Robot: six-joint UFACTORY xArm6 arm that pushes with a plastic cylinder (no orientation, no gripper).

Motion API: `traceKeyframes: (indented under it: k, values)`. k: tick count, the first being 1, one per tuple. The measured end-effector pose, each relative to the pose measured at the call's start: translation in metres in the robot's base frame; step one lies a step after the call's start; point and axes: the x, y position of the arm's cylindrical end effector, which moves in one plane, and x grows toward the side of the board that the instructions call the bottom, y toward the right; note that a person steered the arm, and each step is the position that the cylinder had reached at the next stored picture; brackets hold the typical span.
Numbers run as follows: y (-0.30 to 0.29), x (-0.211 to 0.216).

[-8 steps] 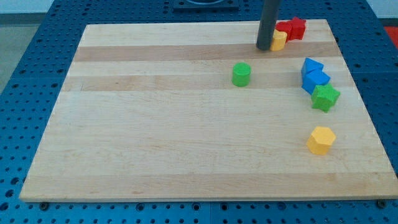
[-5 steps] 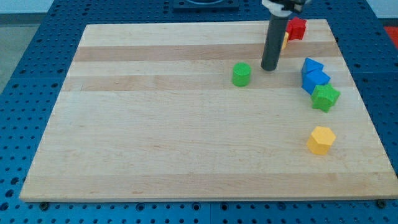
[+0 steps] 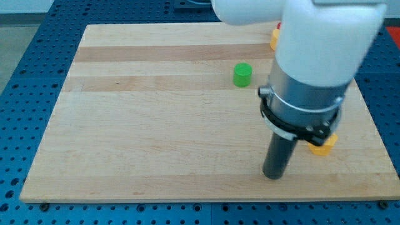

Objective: Move the yellow hexagon closer to red star

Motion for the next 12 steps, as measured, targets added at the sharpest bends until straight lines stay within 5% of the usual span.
traceKeyframes:
  k: [4,6,9,12]
  values:
    - [0.102,-0.042]
    - [0.095,-0.071]
    - [0.059,-0.05]
    - [0.059,-0.114]
